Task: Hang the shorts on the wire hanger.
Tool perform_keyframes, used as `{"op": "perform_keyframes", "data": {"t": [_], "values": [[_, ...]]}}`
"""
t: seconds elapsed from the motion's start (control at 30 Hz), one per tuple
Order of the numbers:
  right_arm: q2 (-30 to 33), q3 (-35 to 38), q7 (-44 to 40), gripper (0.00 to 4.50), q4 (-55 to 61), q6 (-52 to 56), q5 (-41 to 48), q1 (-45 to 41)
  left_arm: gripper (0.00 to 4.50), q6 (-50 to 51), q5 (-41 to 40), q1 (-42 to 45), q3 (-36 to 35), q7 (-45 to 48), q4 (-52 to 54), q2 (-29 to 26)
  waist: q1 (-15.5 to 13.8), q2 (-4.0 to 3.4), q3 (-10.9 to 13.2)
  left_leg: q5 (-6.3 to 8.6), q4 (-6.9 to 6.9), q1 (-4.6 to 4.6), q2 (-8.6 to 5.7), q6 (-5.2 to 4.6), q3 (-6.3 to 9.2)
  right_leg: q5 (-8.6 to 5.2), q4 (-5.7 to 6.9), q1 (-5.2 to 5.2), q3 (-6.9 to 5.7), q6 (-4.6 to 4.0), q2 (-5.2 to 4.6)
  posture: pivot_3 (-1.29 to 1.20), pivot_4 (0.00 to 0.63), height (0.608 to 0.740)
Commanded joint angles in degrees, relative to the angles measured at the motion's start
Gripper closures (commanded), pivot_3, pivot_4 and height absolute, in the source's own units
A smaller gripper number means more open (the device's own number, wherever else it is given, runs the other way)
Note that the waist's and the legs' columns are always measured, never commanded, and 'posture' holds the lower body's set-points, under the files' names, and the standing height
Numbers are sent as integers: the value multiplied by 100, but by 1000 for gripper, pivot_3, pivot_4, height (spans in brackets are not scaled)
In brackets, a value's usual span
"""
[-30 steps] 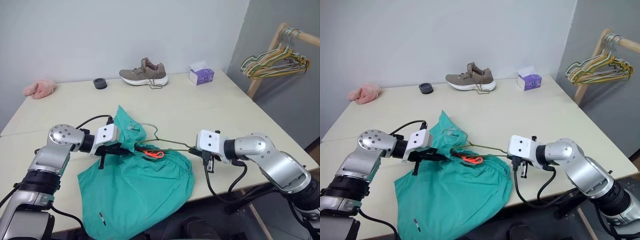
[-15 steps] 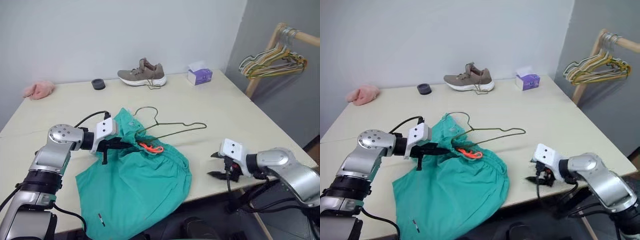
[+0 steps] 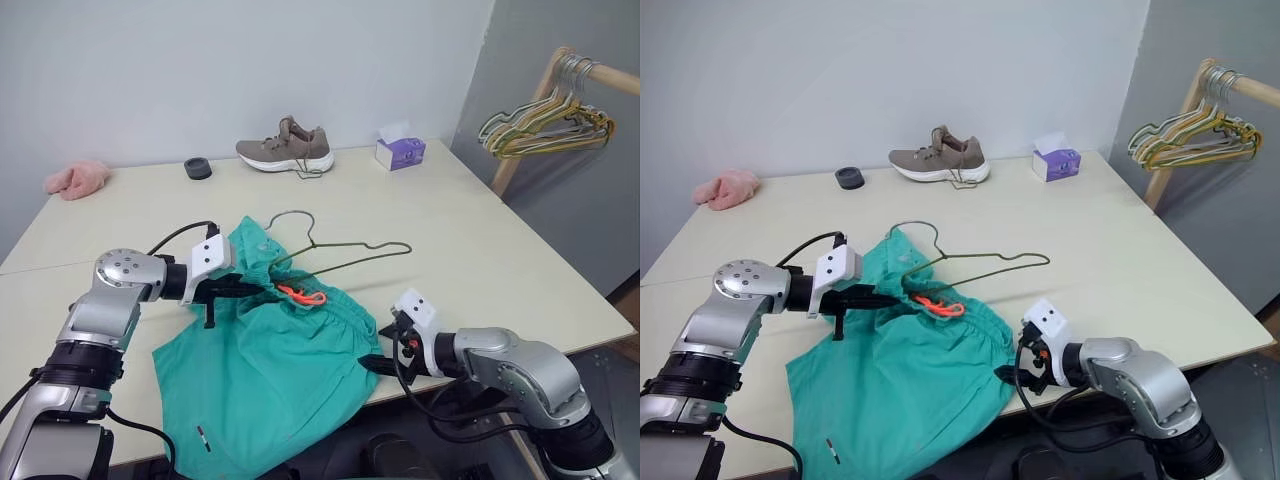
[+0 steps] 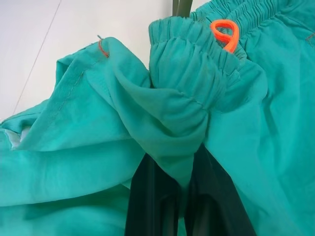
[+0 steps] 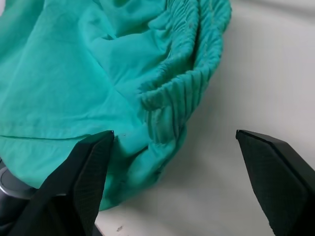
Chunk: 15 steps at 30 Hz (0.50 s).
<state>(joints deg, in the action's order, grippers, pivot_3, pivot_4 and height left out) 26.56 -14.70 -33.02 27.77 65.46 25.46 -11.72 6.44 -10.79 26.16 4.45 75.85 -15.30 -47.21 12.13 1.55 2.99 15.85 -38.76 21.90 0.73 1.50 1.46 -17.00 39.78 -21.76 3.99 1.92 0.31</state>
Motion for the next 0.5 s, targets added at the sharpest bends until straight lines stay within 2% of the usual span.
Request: {"op": "perform_keyframes", "data": {"t": [0.03,0.17,0.3,0.4,0.5], "values": [[-47,-85,239,1557,-30,-312,-225,-85,4500,48,-139,4,-253,-86,226,-105,-1,0,0,0,0,0,0,0,0,0,0,0,0,0,0,-191,0,740],[-133,-176,591,2967,-448,-867,-710,-143,4500,166,-226,-36,-451,-298,248,-117,-1,0,0,0,0,0,0,0,-1,0,0,-1,0,0,1,-195,0,740],[-176,99,737,4398,-790,-1340,-916,-236,4500,419,-402,-183,-732,-556,440,-81,-1,0,0,0,0,0,-1,0,-2,0,0,-1,1,0,1,-193,0,740],[-110,465,703,4458,-1177,-1612,-930,-461,4500,941,-759,-382,-942,-591,817,-106,0,-1,1,0,0,0,-2,0,-3,0,0,-1,2,0,0,-188,0,740],[46,1102,530,4458,-1723,-1619,-681,-941,4500,1555,-1217,-683,-1083,-215,1361,-404,3,-4,4,0,0,0,-3,0,-4,0,0,-1,3,0,0,-181,0,740]]}}
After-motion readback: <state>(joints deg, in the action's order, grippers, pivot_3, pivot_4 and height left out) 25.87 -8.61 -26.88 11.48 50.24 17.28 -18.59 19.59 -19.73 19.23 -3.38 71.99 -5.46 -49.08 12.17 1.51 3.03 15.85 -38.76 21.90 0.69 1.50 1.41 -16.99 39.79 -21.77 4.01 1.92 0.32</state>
